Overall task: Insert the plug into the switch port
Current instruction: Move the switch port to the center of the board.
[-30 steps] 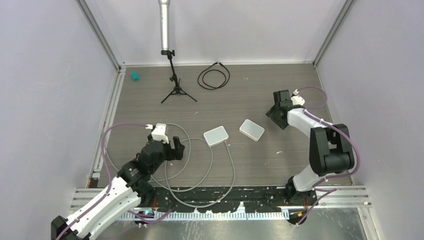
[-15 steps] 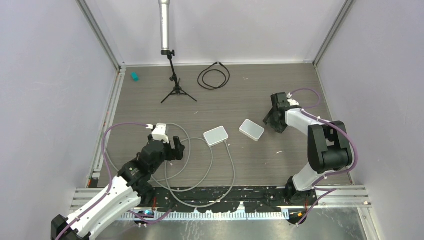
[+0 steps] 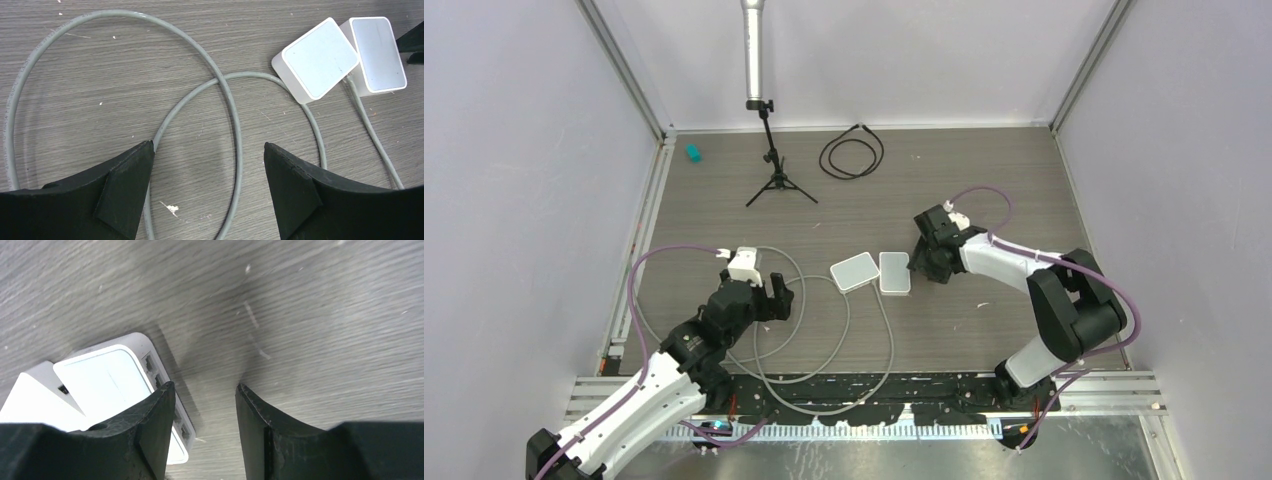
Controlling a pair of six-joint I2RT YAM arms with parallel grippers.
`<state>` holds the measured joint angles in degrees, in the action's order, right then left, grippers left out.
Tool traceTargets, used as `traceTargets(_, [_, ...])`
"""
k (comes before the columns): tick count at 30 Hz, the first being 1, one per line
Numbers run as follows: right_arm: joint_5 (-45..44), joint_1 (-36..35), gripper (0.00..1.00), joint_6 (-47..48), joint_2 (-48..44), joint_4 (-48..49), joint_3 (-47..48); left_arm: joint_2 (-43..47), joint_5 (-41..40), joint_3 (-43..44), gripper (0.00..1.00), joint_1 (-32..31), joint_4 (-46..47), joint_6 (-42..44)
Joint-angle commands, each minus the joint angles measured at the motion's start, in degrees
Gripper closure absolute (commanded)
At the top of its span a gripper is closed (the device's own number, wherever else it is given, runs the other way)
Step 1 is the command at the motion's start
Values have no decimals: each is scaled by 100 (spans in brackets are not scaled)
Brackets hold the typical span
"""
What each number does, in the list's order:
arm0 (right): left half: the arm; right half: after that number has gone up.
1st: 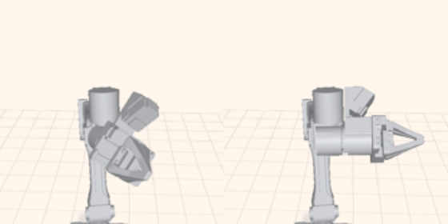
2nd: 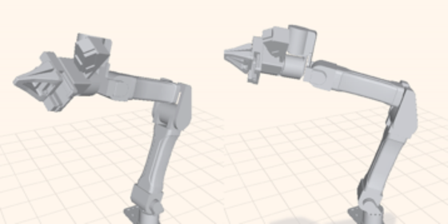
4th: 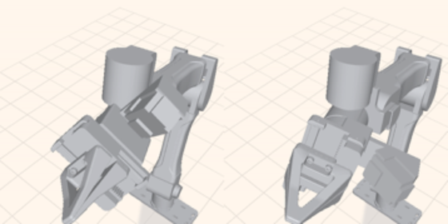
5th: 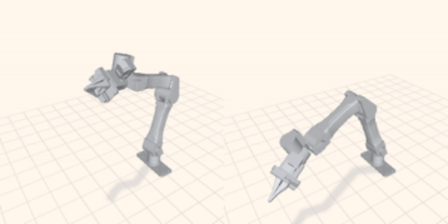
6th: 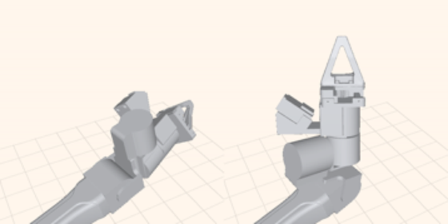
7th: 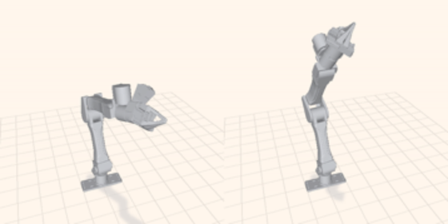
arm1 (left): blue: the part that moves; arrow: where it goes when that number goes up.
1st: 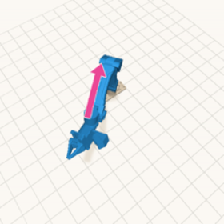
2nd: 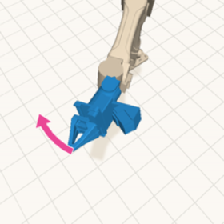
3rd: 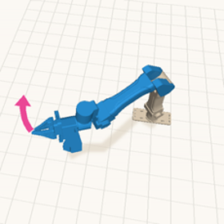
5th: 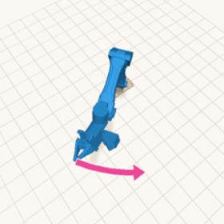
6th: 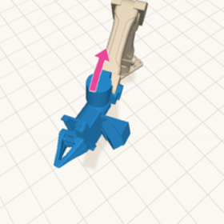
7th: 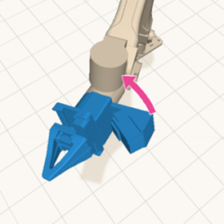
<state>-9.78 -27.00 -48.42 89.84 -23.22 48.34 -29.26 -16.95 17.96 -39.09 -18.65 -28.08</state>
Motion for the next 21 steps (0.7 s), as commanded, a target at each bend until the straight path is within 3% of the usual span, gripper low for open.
traceTargets(1, [131,-339,47,-456,-186,-65,-88,16,-124,24,18,4,203,-13])
traceTargets(21, [95,-1013,49,-623,-767,-34,-618,-13,-152,33,18,7,192,-33])
